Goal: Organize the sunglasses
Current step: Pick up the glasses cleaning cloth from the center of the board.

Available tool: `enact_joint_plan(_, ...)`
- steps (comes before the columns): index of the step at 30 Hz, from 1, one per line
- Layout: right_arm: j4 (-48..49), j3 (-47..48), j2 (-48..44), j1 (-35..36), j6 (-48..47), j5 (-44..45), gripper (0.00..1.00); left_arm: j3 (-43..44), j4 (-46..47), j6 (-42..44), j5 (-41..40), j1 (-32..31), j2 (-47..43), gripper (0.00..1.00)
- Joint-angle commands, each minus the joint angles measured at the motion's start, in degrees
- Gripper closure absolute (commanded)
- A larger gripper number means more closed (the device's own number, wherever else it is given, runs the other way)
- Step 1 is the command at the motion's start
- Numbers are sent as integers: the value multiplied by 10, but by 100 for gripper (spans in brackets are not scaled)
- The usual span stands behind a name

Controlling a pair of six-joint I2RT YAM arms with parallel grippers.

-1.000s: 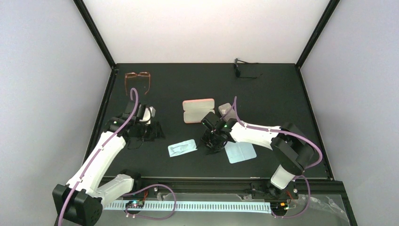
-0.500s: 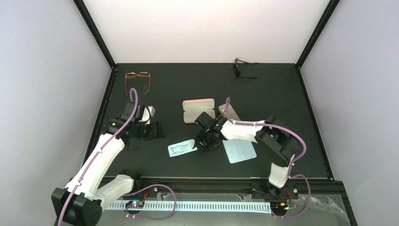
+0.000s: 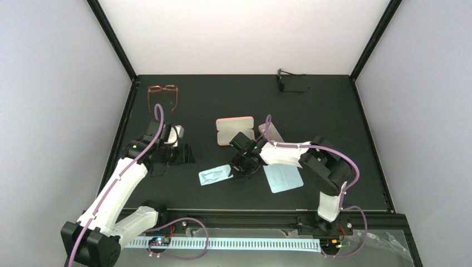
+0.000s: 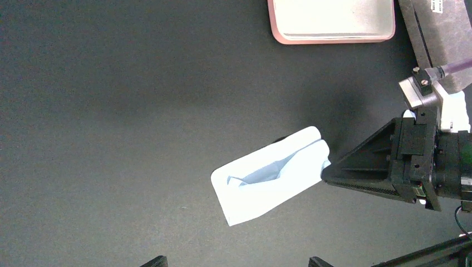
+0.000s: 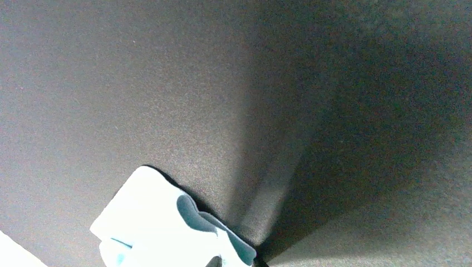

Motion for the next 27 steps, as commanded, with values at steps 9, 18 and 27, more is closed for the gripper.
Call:
enact_joint_plan(9,11,6,23,-4,-10,37,91,-2,10,15,17,2,10,35)
enact_joint_plan(18,-17,3,1,-12,-31,47,99,0,12,11,5,-5,10,37)
enact_joint_plan(27,-52,-38,-63,-38,-124,53,99,-5,34,5,-24,-95,-2,38)
